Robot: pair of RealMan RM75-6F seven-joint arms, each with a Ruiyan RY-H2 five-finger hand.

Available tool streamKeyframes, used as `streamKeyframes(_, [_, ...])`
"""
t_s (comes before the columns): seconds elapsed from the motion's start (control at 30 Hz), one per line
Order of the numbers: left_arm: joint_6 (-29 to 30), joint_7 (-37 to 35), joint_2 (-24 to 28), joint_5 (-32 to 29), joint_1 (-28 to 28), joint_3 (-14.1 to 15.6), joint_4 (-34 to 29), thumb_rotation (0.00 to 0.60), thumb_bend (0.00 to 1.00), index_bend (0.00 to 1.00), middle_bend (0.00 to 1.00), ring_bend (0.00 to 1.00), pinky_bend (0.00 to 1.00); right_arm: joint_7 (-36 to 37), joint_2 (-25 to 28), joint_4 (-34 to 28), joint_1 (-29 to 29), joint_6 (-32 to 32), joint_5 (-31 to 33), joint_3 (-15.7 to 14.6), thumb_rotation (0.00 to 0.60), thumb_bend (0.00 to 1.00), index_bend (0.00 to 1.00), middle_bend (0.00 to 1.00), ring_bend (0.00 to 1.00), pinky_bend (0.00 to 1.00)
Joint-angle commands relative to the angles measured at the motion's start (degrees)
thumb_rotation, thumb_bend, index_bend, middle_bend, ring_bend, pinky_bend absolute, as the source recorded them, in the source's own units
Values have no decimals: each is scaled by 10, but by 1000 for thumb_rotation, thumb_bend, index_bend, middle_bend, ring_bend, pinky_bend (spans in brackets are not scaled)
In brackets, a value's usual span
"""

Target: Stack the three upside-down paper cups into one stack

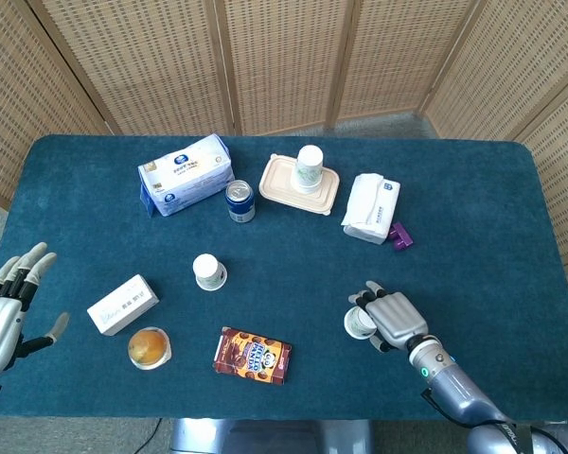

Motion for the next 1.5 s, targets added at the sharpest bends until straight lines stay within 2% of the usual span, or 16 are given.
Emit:
streamKeyframes(0.03, [0,-1,0,0,0,0,1,600,413,16,0,0,12,3,-5,7,-2,3,-4,1,600,376,297,317,139,481])
streamKeyframes(0.27, [1,-2,-1,2,1,-1,2,600,413,16,0,0,12,11,-9,12,-5,8,-15,4,600,378,381,396,217,535])
streamKeyframes(0.53, [-2,-1,-2,4,-1,-2,2,600,413,16,0,0,12,7,-3,-9,10,-2,-11,17,600,378,374,392,217,535])
streamKeyframes(0.77, [-4,-1,-5,7,-3,-2,2,600,413,16,0,0,12,-7,-13,-20,54,-29,33,48,600,378,369,387,217,535])
streamKeyframes(1.1, [-1,-9,-5,5,1,0,9,600,413,16,0,0,12,-17,-46,24,119,-58,112,76,600,379,352,383,217,535])
streamKeyframes(1.5, [-1,-14,-6,3,3,-1,14,600,413,16,0,0,12,-33,-92,104,192,-82,196,83,600,379,343,376,201,536])
